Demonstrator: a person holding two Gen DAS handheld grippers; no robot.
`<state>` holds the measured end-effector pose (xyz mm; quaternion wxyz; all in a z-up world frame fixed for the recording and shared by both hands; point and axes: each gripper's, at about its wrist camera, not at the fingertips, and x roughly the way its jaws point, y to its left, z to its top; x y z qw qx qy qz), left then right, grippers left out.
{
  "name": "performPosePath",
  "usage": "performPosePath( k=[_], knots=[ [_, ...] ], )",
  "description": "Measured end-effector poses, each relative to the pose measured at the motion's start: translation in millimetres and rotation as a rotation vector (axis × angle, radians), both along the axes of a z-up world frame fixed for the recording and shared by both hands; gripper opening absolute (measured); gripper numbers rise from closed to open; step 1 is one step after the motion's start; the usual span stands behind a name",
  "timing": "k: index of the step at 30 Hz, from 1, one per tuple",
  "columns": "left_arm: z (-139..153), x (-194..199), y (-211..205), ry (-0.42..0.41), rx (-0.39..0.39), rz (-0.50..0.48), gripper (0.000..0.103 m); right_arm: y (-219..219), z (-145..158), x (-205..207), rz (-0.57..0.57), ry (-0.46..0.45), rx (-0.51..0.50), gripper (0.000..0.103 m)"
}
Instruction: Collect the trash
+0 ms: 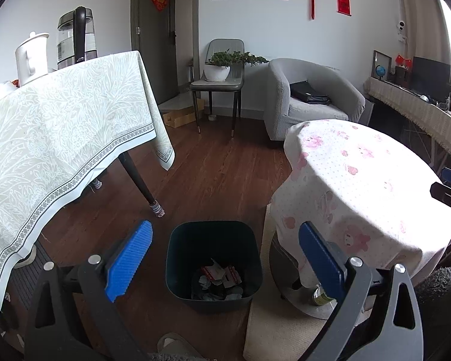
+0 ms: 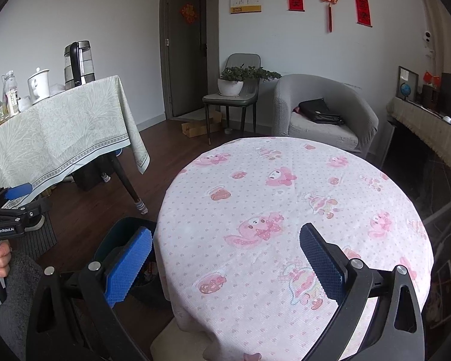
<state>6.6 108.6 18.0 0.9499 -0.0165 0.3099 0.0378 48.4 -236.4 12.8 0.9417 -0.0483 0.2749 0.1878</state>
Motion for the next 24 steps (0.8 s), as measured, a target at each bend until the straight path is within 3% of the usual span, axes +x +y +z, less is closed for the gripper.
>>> performPosePath(
  k=[24],
  knots=[
    [-3.0, 1.6, -0.6, 0.018, 0.009, 0.010, 0.100, -1.2, -2.4, 3.1, -0.002, 0.025, 0.014, 0.100]
  ],
)
